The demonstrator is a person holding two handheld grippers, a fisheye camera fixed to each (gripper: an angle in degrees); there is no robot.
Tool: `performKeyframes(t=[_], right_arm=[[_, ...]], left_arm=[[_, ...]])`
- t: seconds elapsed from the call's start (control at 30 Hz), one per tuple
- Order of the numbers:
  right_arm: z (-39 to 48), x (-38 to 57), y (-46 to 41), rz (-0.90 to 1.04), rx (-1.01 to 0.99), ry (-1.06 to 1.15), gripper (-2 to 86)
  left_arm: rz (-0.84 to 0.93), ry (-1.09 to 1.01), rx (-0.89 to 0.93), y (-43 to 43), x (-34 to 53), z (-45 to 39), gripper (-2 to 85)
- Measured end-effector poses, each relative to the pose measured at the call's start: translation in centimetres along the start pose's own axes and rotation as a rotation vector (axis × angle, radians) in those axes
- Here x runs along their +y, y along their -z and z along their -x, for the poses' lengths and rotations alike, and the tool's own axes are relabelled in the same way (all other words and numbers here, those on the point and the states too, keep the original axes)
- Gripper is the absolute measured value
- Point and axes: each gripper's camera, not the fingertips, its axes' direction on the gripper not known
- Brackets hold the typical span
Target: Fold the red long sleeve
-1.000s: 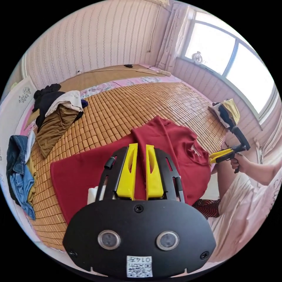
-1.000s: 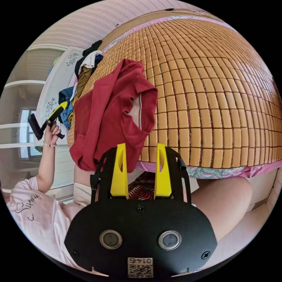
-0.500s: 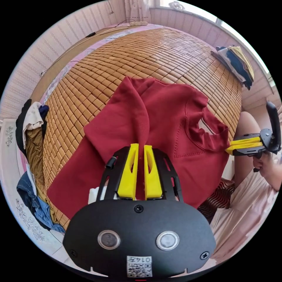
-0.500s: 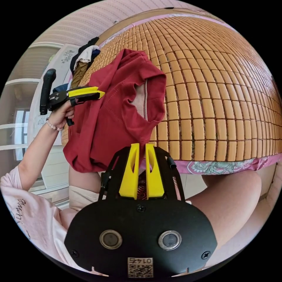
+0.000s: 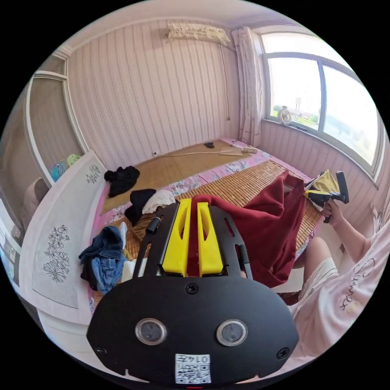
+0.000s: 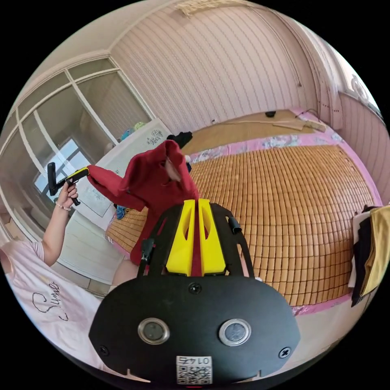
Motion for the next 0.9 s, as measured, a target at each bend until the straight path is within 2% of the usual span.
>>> performKeyframes(t=[0.07, 0.27, 0.43, 0.53, 0.6, 0.7, 0.77, 0.8, 0.87, 0.9], right_arm=[[3.3, -1.6, 5.5, -0.111, 0.029, 0.092, 0.5], [13.2, -3.2, 19.2, -0.339, 0.127, 0.361, 0.5], [20.9, -4.5, 25.3, -0.424, 0.246, 0.557, 0.4], [23.7, -7.8, 25.3, -0.418, 0.227, 0.637, 0.4], [24.5, -11.3, 22.9, -0.359, 0.245, 0.666, 0.3], [23.1, -19.2, 13.4, -0.115, 0.22, 0.65, 0.3], [19.7, -24.1, 1.0, 0.112, 0.237, 0.573, 0.3], [18.7, -24.9, -2.7, 0.178, 0.251, 0.561, 0.3], [13.8, -26.0, -18.0, 0.407, 0.342, 0.467, 0.2], [12.4, -25.8, -21.5, 0.448, 0.361, 0.43, 0.3]], left_arm=[[-0.108, 0.013, -0.003, 5.7, 0.3, 0.7, -0.3], [-0.292, 0.013, 0.079, 15.4, 2.9, 1.0, -0.4], [-0.34, 0.072, 0.138, 18.2, 5.3, 3.1, -0.1], [-0.332, 0.156, 0.197, 17.0, 5.3, 6.3, 0.1], [-0.28, 0.21, 0.226, 14.5, 4.7, 8.8, 0.5], [-0.097, 0.312, 0.231, 6.7, 3.8, 12.8, 1.6], [0.104, 0.366, 0.157, -2.1, 3.4, 15.3, 3.2], [0.149, 0.376, 0.141, -4.6, 3.5, 15.8, 3.6], [0.324, 0.471, 0.041, -14.9, 5.2, 17.4, 5.2], [0.362, 0.513, 0.013, -17.2, 6.0, 17.8, 5.2]])
